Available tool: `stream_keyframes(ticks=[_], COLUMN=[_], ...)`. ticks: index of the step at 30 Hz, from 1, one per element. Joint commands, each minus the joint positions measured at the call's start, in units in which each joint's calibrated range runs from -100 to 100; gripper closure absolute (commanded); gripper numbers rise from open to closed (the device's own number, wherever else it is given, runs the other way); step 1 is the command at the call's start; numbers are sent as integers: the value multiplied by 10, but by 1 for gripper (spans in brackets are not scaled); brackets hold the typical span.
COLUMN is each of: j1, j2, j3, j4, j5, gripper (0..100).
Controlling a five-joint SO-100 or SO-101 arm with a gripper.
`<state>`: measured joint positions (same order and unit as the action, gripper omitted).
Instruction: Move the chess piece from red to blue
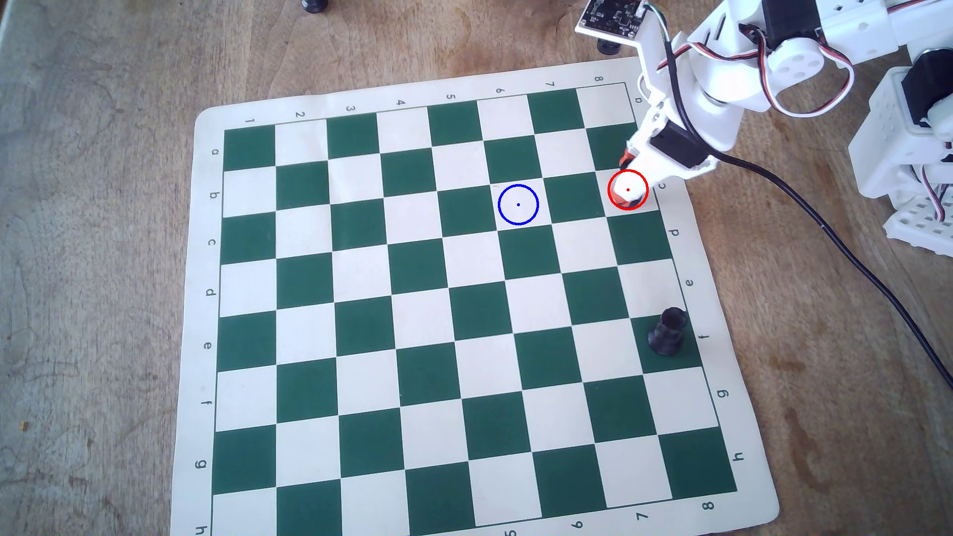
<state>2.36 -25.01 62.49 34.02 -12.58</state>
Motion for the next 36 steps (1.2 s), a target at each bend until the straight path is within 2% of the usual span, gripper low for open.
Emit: stream_keyframes(ticks=[1,3,12,21,29,32,36], j1=[7,7,7,32,39,41,26], j2=[-13,-15,-39,-193,-194,-108,-27], j3=[-4,-3,0,-10,-142,-292,-420], j4=[-7,-7,-3,100,222,291,311], j5=[0,0,-2,13,22,24,17], gripper=[94,100,100,100,100,100,100])
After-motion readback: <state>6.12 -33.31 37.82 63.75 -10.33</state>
